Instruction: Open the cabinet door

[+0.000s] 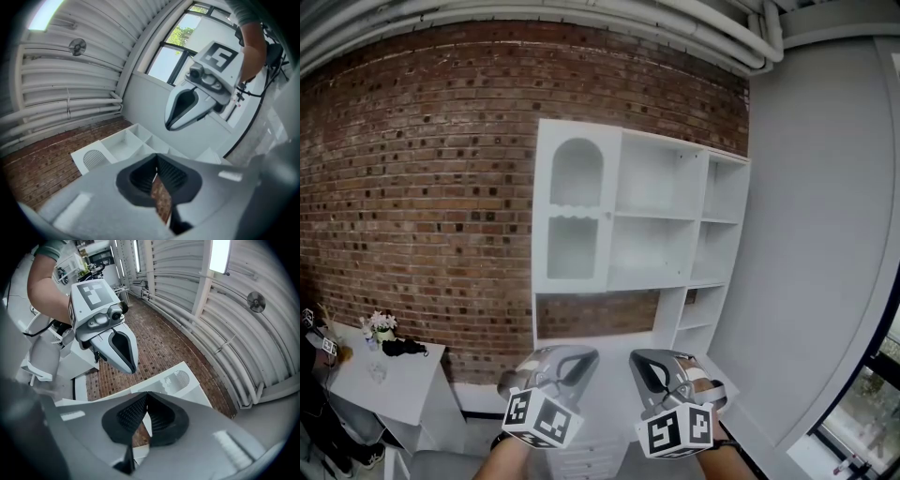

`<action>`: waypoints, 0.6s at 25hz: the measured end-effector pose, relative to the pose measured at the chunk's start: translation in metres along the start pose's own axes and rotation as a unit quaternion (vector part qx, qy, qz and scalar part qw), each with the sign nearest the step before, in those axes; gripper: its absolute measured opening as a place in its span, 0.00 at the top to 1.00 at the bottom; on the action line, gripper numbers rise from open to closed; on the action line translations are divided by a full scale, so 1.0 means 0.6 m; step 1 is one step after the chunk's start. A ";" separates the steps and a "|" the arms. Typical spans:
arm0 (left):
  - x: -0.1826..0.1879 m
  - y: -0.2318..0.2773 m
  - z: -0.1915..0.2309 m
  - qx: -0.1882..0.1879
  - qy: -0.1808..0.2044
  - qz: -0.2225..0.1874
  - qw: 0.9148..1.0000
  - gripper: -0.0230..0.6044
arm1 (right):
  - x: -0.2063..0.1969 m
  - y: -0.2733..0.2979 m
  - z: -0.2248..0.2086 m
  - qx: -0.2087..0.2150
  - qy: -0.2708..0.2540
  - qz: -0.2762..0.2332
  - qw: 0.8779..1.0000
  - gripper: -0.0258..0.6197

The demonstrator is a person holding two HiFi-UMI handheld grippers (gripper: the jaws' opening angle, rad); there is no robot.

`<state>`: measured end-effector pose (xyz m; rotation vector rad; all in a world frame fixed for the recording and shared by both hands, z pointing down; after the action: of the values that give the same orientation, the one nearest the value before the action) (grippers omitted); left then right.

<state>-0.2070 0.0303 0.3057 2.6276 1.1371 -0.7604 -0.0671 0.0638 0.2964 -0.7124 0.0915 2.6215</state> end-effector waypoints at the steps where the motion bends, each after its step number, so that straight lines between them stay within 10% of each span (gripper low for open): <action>1: -0.002 -0.002 0.001 0.000 0.000 -0.002 1.000 0.96 | 0.004 0.002 0.001 -0.001 0.000 -0.001 1.000 0.95; 15: -0.028 -0.008 0.002 -0.006 -0.009 -0.022 1.000 0.96 | 0.029 0.018 0.013 -0.013 -0.003 -0.003 1.000 0.95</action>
<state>-0.2207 0.0225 0.3139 2.5887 1.1950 -0.7805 -0.0889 0.0620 0.2942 -0.7116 0.0542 2.6244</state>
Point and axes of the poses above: the fingertips, and each gripper's own axes: y forward along the fingers, z to its left, x out of its top, the point moved 9 cm from there along -y, backward along the fingers, and after that the axes turned 3 degrees about y, right-handed, at the moved point
